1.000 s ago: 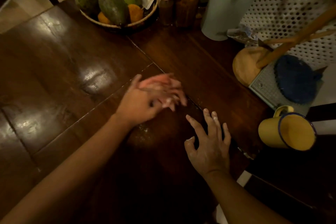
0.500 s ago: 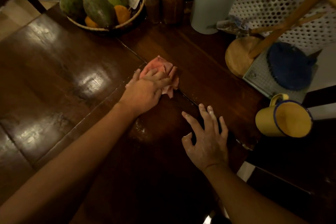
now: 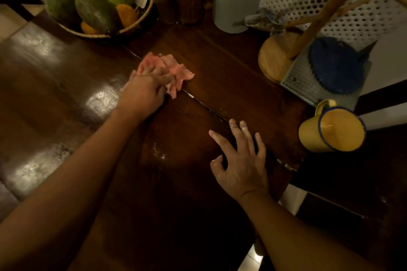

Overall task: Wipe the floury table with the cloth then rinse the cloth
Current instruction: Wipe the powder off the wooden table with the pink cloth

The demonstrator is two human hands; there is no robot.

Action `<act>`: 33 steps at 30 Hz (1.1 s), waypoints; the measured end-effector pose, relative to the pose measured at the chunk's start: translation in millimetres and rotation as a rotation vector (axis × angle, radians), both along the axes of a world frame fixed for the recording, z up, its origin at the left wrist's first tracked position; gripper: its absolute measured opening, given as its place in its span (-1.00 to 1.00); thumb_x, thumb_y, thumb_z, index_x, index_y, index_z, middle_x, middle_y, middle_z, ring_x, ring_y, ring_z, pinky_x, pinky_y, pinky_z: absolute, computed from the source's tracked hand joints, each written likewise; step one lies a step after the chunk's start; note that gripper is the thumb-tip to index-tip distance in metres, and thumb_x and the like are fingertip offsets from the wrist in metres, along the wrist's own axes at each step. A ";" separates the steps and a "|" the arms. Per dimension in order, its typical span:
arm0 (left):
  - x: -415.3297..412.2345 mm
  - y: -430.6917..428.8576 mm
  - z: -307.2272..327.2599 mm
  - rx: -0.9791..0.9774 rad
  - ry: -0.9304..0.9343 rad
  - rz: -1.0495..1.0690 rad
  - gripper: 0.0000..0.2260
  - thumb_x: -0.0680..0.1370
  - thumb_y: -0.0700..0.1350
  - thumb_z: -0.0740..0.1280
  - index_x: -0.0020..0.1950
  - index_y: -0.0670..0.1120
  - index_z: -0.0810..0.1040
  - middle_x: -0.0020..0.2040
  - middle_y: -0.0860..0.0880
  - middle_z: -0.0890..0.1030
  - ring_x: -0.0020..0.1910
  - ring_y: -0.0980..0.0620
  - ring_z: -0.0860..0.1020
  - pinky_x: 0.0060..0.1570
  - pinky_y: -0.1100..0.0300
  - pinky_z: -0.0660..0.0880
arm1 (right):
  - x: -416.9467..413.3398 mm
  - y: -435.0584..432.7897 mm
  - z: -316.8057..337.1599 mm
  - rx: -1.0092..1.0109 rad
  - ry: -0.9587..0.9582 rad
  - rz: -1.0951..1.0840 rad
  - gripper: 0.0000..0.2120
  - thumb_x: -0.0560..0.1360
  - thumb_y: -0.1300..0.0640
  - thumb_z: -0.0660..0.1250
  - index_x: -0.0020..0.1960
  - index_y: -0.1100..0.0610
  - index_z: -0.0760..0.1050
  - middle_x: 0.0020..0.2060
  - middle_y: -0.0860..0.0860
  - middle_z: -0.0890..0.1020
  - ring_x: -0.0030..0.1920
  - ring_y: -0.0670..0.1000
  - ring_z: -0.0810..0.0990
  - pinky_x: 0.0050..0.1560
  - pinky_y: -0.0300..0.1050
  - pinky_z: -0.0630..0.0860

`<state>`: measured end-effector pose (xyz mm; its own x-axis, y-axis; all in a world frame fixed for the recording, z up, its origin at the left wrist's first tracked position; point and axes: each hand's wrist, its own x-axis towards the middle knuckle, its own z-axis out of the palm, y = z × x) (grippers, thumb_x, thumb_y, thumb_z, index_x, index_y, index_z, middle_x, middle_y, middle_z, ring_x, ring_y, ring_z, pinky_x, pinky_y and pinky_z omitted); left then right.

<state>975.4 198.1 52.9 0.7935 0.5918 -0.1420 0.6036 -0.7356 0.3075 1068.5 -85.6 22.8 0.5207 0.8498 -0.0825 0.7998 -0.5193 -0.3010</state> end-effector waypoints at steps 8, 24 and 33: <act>8.3 -38.4 -5.5 0.046 -0.064 -0.124 -0.65 0.48 -0.18 0.17 0.22 -0.01 0.56 0.16 -0.03 0.49 0.28 -0.16 0.41 0.24 -0.11 0.29 | 0.9 -2.7 -1.7 0.009 0.021 -0.005 -0.43 0.46 -0.10 0.13 0.48 -0.24 0.29 0.59 0.05 0.18 0.61 0.08 0.07 0.54 0.23 0.01; 22.2 6.0 -11.4 -0.012 -0.141 0.327 -0.55 0.61 -0.07 0.17 0.52 0.12 0.31 0.55 -0.11 0.28 0.54 -0.16 0.19 0.46 -0.24 0.18 | 1.0 0.6 -0.6 0.012 0.042 -0.003 -0.43 0.47 -0.11 0.12 0.49 -0.25 0.27 0.60 0.04 0.16 0.61 0.08 0.04 0.54 0.24 -0.01; 40.1 -67.3 -5.9 -0.175 -0.192 -0.408 -0.57 0.55 -0.15 0.14 0.37 0.11 0.51 0.46 0.03 0.42 0.48 0.18 0.24 0.51 -0.09 0.12 | -0.5 -1.0 -4.1 0.056 0.003 -0.047 -0.44 0.43 -0.09 0.17 0.43 -0.10 0.36 0.57 0.06 0.23 0.59 0.07 0.13 0.52 0.23 0.09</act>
